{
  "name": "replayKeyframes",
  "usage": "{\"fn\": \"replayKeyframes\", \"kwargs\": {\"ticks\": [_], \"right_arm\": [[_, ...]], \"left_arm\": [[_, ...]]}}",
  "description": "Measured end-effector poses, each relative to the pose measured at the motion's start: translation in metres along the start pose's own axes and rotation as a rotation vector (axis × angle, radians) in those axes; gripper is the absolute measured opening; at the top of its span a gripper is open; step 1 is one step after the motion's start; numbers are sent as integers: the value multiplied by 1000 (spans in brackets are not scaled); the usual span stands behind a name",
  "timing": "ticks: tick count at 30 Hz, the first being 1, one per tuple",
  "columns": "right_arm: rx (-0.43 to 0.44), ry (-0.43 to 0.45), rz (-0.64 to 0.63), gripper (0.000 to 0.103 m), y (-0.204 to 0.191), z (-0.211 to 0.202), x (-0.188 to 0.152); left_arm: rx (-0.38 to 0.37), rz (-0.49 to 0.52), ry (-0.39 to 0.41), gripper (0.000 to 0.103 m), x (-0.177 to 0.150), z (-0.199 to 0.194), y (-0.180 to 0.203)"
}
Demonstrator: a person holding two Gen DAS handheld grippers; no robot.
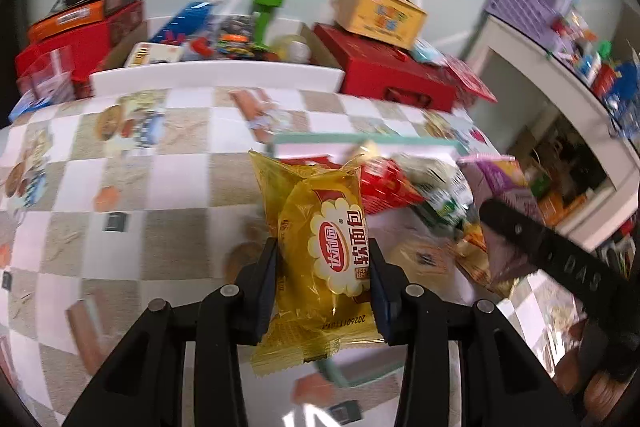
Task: Organize snacks
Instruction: 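Carry the yellow bag with the left tool while the right tool carries the Swiss roll to the tray, then release the yellow bag into the tray with the left tool while the right tool releases the Swiss roll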
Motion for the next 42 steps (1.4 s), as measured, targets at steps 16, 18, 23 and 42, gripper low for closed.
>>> {"fn": "replayKeyframes", "kwargs": {"ticks": [16,18,23,42], "right_arm": [[28,-43,37,43,23,16,-3],[27,-54,33,43,22,20,-4],[21,-73,27,43,20,27,-7],[-6,-105,25,45,22,35,-12]], "left_arm": [[15,51,-49,42,-6,32,20],[18,57,-52,42,-6,35,22],[14,69,-63,42,-7,40,27],[12,89,-98,43,-9,46,33]]}}
Point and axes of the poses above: each gripper's, at about its wrist camera, not at the fingertips, and z roughly the way its jaws point, y to its right, x to its top, the point moved 3 cm from there along z, roughly the way its jaws point, and after that the axes turned 13 degrees about -y, right-handed, at the moved point
